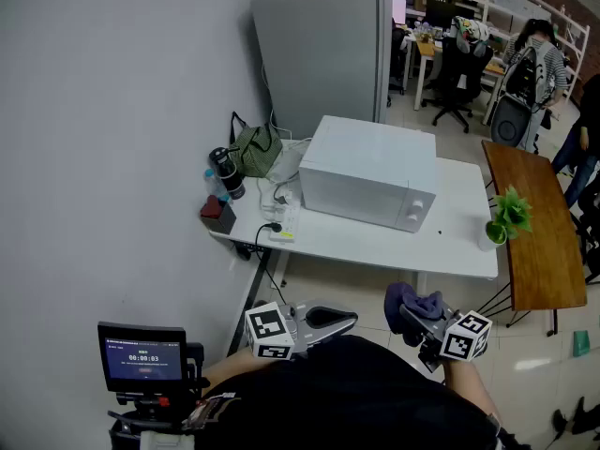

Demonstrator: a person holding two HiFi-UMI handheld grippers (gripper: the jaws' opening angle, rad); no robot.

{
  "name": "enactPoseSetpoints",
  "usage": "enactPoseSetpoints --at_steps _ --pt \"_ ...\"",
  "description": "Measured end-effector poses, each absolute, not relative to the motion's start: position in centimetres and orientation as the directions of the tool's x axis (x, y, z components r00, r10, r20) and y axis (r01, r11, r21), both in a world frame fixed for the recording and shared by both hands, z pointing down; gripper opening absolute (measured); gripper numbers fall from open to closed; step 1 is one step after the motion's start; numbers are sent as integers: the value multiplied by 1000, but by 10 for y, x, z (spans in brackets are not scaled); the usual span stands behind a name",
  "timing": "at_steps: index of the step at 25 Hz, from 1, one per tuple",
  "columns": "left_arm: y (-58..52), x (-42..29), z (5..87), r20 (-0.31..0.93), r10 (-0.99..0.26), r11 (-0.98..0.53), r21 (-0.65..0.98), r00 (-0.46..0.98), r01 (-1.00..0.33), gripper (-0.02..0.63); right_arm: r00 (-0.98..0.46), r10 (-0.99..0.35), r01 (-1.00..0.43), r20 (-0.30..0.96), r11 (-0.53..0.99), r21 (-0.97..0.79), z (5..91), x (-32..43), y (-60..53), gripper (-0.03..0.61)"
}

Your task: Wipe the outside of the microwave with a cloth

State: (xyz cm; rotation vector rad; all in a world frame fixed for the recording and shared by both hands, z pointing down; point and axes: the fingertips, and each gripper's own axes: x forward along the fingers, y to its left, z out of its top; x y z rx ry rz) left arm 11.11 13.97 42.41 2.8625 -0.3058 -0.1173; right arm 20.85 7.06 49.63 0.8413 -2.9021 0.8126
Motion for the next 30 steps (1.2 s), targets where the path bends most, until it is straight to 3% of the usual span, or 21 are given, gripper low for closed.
enactPoseSetpoints --at_steps 4,8,17,22,30 --pt "122 89 405 -92 -256 -938 263 962 -224 3 -847 -513 -512 140 714 -477 481 195 61 121" --pt "104 35 392 -122 -179 -958 246 976 -145 3 -835 -528 -537 154 725 -432 460 129 52 121" --pt "80 -35 393 -169 -103 -966 253 980 -57 3 -785 -603 -599 145 677 -428 452 68 40 121" --pt "74 -31 405 -154 -77 -948 317 985 -24 3 -780 -605 -603 160 657 -452 459 68 37 121" --pt "55 23 405 -124 -172 -943 307 977 -127 3 -845 -520 -515 126 726 -456 456 112 4 121"
